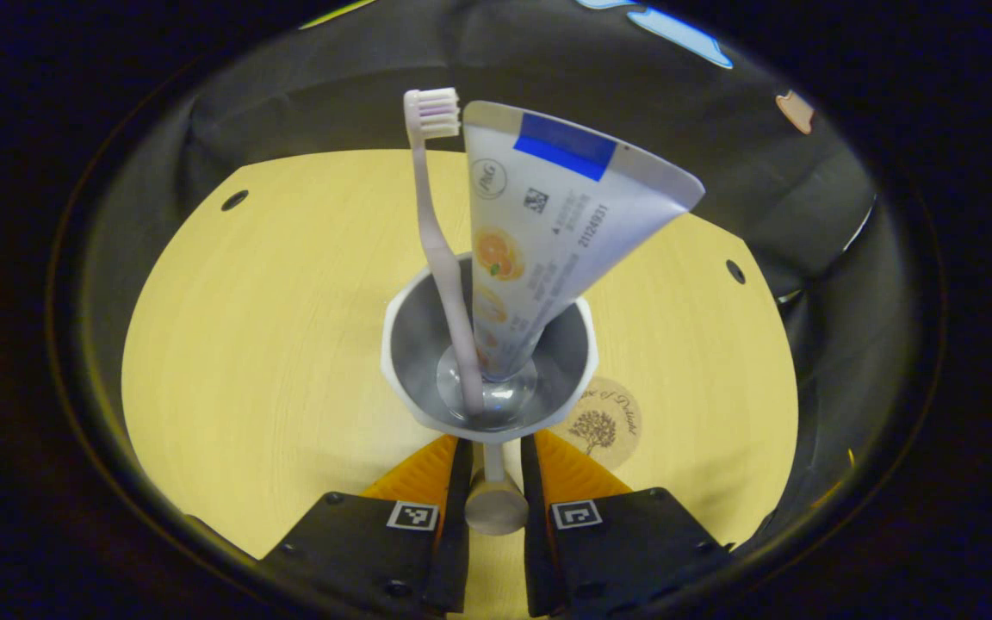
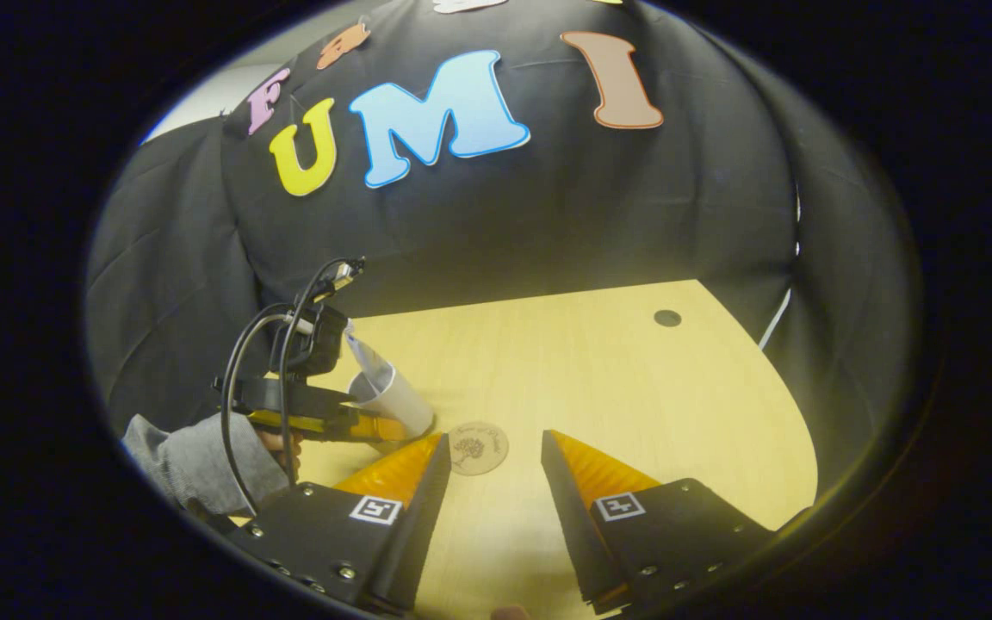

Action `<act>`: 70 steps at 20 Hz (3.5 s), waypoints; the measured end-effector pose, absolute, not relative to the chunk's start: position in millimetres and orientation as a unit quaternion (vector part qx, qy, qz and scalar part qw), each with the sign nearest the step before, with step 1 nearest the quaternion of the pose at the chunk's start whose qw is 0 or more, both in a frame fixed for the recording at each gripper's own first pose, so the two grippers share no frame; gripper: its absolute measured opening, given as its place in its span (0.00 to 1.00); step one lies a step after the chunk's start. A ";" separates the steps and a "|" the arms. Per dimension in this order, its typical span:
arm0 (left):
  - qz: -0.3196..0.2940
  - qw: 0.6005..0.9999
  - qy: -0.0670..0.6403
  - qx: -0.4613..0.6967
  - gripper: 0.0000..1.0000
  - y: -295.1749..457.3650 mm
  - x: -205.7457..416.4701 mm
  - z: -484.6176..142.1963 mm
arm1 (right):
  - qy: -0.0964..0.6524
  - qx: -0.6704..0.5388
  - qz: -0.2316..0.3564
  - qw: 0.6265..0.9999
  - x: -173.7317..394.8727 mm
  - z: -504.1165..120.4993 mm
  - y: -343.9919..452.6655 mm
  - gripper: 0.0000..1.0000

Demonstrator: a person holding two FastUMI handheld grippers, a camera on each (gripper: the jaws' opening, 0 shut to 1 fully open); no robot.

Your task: Put the toothbrush and toothpaste on the desktop into the cup, then pick up the cup and place it on the coaster on the desktop.

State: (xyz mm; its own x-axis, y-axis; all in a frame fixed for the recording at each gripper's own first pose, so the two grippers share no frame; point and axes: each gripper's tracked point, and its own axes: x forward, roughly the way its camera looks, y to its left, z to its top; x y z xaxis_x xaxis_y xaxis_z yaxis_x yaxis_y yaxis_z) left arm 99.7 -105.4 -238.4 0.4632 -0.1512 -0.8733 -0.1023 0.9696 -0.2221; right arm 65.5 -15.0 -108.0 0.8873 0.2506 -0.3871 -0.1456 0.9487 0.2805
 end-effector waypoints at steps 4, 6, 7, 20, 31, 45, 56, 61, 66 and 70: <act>-0.047 0.847 0.520 -0.102 0.34 -138.6 96.2 -232.7 | 0.214 0.131 0.098 0.963 63.1 -109.1 -18.8 0.67; -0.059 0.844 0.525 -0.092 0.34 -153.9 92.7 -234.0 | 0.215 0.136 0.094 0.962 61.8 -110.2 -22.4 0.67; -0.065 0.843 0.527 -0.088 0.34 -161.6 91.8 -236.7 | 0.215 0.138 0.092 0.962 60.2 -111.9 -23.6 0.67; -0.089 0.827 0.555 -0.023 0.34 -201.6 79.0 -250.2 | 0.219 0.158 0.074 0.960 56.3 -116.5 -35.6 0.67; -0.121 0.844 0.521 -0.044 0.46 -207.1 75.2 -222.5 | 0.207 0.150 0.062 0.965 53.9 -100.3 -32.7 0.65; -0.062 0.941 0.323 -0.076 0.73 -141.0 40.9 -86.4 | 0.140 0.073 0.098 0.983 41.3 -43.8 -13.4 0.66; 0.007 0.992 0.114 -0.061 0.78 -65.9 4.6 35.9 | 0.028 0.021 0.092 0.995 30.9 22.9 7.9 0.66; 0.011 0.996 0.060 -0.061 0.86 -44.0 -6.7 67.9 | -0.008 0.005 0.087 0.996 18.1 43.8 23.1 0.66; 0.005 0.999 0.037 -0.032 0.92 -33.5 -16.2 78.5 | -0.010 0.017 0.068 0.998 14.6 41.3 27.5 0.66; -0.016 0.999 0.034 -0.015 0.93 -37.2 -20.6 79.7 | -0.040 0.008 0.046 0.998 11.0 51.1 23.6 0.66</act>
State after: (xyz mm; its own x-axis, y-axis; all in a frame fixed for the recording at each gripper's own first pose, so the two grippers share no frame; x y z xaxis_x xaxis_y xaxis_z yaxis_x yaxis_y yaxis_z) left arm -20.6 -37.2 79.7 0.9971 -0.0334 -0.0682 0.0314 0.9990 -0.0311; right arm 11.0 23.6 51.1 0.9925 0.0908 0.0813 -0.0922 0.9957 0.0131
